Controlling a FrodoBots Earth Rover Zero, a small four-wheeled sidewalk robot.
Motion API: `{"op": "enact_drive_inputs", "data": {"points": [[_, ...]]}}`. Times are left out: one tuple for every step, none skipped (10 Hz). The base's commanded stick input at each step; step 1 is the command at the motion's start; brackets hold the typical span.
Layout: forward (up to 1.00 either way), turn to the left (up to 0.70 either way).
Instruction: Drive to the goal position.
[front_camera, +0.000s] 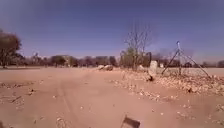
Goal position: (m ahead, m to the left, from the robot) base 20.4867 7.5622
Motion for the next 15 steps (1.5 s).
{"op": "enact_drive_inputs", "data": {"points": [[0.5, 0.0], [0.5, 0.0], [0.5, 0.0], [0.5, 0.0], [0.5, 0.0], [0.5, 0.0], [0.5, 0.0], [0.5, 0.01], [0.5, 0.38], [0.5, 0.5], [0.5, 0.31], [0.5, 0.12], [0.5, 0.04], [0.5, 0.0], [0.5, 0.0]]}}
